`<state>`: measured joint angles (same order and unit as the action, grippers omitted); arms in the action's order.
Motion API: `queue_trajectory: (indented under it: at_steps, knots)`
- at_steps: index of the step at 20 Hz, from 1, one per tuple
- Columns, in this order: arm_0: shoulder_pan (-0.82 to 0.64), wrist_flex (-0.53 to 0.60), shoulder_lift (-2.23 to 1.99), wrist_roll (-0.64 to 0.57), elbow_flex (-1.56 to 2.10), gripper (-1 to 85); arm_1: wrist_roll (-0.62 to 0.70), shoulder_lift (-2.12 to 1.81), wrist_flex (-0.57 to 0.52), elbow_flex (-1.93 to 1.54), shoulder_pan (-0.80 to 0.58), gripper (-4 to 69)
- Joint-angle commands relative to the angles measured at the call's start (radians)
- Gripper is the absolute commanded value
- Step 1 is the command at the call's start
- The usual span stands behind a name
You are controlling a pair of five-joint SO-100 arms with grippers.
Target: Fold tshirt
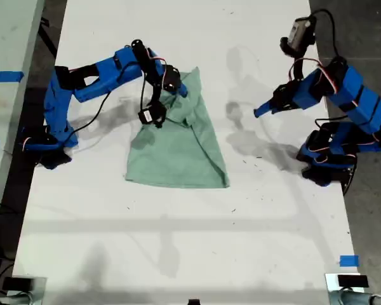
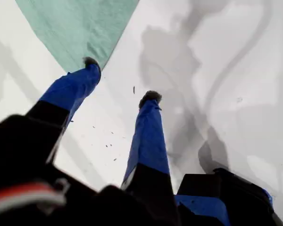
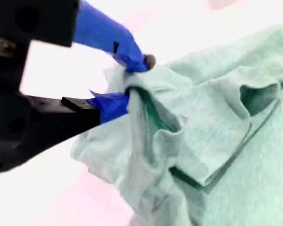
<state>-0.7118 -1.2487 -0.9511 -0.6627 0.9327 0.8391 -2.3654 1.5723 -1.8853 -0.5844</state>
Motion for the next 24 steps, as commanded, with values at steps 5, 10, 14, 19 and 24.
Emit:
queue_trajectory:
  at_steps: [5, 10, 14, 19, 24]
  knots:
    - [0.029, 0.023, -0.173, -0.035, -0.058, 21.7, -0.029, 0.003, -0.049, -0.021, 0.038, 21.8]
    - [0.092, -0.129, -0.491, 0.006, 0.201, 22.2, -0.052, 0.055, -0.087, -0.017, 0.146, 27.1]
    - [0.224, -0.12, -0.772, 0.206, 0.577, 23.1, -0.098, 0.199, -0.121, 0.06, 0.252, 30.6]
    - [0.393, -0.098, -0.973, 0.463, 0.946, 24.5, -0.149, 0.433, -0.123, 0.241, 0.351, 31.6]
    - [0.497, -0.129, -1.098, 0.627, 1.109, 24.8, -0.204, 0.658, -0.081, 0.46, 0.426, 32.6]
